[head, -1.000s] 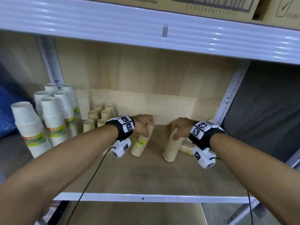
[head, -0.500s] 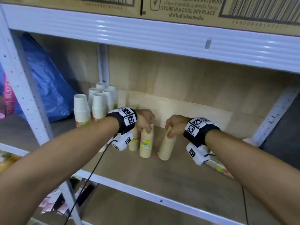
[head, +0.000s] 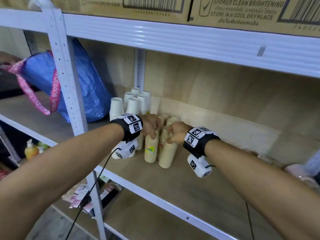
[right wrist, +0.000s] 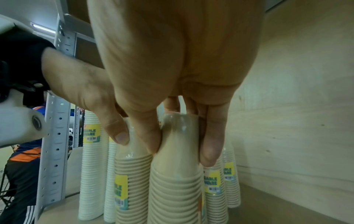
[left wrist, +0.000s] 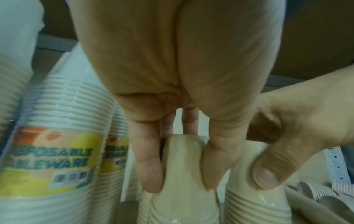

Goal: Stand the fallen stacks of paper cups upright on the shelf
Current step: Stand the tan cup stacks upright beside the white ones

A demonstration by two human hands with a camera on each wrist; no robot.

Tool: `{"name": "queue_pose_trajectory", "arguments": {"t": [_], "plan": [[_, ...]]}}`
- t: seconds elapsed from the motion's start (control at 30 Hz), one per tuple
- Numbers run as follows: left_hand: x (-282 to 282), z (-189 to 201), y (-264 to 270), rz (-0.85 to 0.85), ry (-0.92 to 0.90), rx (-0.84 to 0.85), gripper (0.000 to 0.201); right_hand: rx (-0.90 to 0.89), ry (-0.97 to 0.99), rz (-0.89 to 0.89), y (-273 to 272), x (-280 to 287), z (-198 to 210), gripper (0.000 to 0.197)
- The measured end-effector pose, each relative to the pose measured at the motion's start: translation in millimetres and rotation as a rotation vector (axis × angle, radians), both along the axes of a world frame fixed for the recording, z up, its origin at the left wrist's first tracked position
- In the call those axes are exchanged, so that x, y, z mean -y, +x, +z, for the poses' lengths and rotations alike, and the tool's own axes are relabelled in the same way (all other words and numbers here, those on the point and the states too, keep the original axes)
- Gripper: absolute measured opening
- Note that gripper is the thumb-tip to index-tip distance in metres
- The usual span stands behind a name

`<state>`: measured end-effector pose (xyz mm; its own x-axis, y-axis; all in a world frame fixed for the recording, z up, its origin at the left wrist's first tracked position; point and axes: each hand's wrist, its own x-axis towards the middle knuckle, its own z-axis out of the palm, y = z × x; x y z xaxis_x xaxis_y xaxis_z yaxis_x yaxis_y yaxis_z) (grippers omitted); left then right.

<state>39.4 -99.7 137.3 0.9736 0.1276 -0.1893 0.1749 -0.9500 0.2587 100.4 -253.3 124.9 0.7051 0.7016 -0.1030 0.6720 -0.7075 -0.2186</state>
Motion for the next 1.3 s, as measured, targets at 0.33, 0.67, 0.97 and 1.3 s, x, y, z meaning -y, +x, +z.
{"name": "queue_pose_trajectory", "arguments": {"t": [0.33,0.67,0.97,1.3], "plan": [[-16.7,-17.7,-0.8,-0.007,0.069,0.017,0.046,0.0,0.062,-0.027,0.9,-24.1,-18.3,0.031],[-24.2,-15.4,5.4,-0.078,0.027,-0.006,0.039,-0.021,-0.046,0.071,7.4,-32.4,-4.1,0.028],[-24.4,-17.4,10.6,-0.071,0.035,-0.004,0.019,0.027,-0.016,0.092,6.7,-33.7,-4.4,0.036],[-24.9,-19.1,10.8,-0.061,0.022,0.007,0.022,0.083,-0.016,0.133,6.2,-35.8,-1.6,0.042]]}}
